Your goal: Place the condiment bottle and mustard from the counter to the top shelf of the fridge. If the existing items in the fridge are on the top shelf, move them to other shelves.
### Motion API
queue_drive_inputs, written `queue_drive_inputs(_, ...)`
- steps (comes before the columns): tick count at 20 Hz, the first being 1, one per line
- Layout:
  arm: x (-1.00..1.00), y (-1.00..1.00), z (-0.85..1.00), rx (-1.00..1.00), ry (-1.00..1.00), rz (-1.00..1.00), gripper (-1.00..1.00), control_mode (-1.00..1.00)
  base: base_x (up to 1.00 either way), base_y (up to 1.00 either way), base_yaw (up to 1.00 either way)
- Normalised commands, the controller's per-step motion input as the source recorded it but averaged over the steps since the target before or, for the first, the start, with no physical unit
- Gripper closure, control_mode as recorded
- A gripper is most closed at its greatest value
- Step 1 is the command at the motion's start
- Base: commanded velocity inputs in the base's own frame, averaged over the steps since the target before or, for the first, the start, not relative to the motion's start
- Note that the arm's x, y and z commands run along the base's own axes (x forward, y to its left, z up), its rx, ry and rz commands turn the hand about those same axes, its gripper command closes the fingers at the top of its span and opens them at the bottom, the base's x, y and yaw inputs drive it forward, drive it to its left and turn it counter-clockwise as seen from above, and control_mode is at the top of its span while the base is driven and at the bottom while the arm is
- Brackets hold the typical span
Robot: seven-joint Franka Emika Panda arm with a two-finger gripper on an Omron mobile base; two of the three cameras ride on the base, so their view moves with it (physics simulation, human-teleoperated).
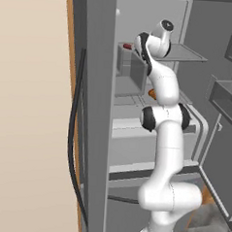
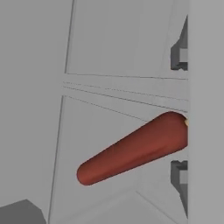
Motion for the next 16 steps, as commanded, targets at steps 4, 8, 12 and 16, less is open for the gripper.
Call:
queue_drive_inputs(4,0.09,-0.10,-0.40,0.00,-0.10,0.03,1.00,-1.00,0.00,0.00,0.00)
queue_drive_inputs(8,0.02,-0.14,-0.27,0.02,-0.08,0.04,1.00,-1.00,0.00,0.00,0.00)
queue_drive_inputs(12,0.00,-0.03,-0.06,0.00,0.00,0.01,1.00,-1.00,0.00,0.00,0.00)
queue_drive_inputs(16,-0.10,-0.01,-0.03,0.00,-0.01,0.00,1.00,-1.00,0.00,0.00,0.00)
